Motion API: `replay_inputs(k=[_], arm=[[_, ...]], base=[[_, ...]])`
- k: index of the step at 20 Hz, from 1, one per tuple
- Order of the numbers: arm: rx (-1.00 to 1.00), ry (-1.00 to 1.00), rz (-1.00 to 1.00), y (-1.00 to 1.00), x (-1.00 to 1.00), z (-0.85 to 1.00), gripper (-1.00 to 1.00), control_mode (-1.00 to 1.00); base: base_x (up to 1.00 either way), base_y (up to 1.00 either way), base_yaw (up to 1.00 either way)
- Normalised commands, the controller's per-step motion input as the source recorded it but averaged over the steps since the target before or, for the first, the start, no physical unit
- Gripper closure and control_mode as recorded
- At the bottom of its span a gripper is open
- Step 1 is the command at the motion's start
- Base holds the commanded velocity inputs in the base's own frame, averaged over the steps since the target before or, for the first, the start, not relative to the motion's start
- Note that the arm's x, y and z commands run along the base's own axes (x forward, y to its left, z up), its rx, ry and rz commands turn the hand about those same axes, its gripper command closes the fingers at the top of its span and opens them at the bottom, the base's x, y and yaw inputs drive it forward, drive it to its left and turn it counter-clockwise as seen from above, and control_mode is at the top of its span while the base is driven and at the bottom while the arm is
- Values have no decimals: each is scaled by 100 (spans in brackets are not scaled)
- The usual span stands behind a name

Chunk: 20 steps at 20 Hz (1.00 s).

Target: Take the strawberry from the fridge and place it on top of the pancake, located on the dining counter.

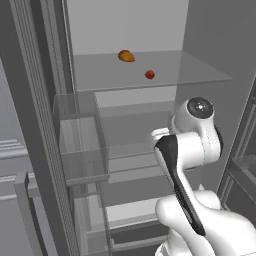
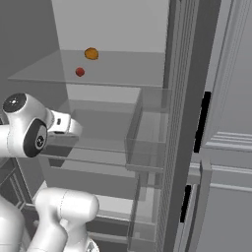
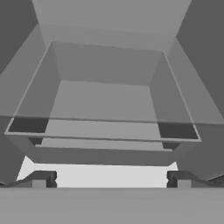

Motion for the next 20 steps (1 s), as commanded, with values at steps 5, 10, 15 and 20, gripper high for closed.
replay_inputs(k=[5, 10, 15, 20], arm=[[14, -10, -1, -21, 0, 100, -100, -100], [9, -20, -4, 1, 0, 75, -100, -100], [1, -12, -4, 6, 19, 59, -100, -100], [-8, 0, 6, 7, 79, 18, -100, -100]], base=[[0, 0, 0], [0, 0, 0], [0, 0, 0], [0, 0, 0]])
